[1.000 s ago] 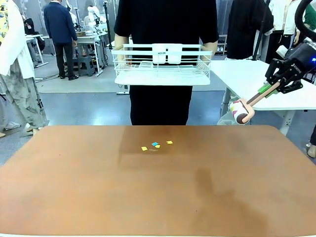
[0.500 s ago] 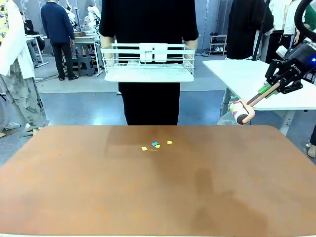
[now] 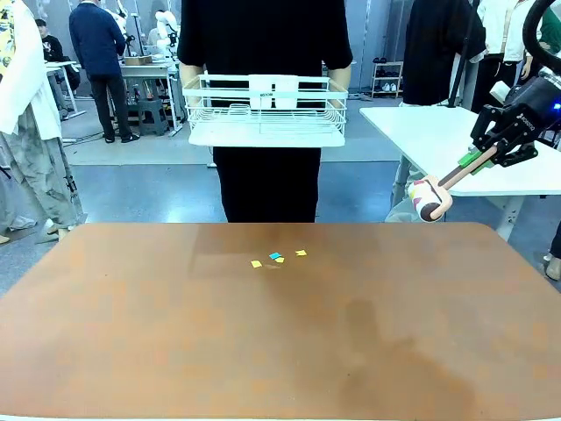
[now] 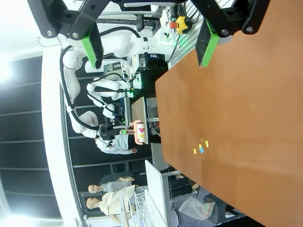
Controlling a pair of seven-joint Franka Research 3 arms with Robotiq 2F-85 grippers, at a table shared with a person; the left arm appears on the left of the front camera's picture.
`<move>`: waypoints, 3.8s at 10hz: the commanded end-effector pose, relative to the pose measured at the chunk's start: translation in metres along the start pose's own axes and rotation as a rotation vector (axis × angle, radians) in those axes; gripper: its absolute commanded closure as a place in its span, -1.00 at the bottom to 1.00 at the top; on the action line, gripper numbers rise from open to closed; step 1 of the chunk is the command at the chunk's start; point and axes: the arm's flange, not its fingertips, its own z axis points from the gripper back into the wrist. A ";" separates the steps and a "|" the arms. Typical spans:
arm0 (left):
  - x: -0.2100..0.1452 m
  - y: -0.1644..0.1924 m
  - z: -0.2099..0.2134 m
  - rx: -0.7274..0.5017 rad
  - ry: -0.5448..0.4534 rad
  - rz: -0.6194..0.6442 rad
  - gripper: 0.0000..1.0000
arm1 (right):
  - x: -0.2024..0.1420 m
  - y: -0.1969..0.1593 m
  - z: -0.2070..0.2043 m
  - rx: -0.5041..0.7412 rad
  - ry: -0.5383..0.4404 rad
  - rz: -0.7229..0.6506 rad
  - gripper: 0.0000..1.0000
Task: Clean the table.
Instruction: Clean the table with the Lint Roller when the human lifts the Dish drying rack.
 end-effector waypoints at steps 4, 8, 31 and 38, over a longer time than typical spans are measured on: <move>-0.002 -0.001 0.002 -0.009 -0.006 -0.004 -1.00 | 0.024 -0.012 -0.028 0.025 0.015 0.004 0.58; -0.002 -0.001 0.002 -0.009 -0.006 -0.004 -1.00 | 0.061 -0.031 -0.081 0.043 0.019 0.012 0.58; -0.002 -0.001 0.002 -0.009 -0.006 -0.004 -1.00 | 0.076 -0.014 -0.228 0.085 0.087 -0.022 0.58; -0.002 -0.001 0.002 -0.009 -0.006 -0.004 -1.00 | 0.085 0.013 -0.289 0.054 0.109 -0.035 0.58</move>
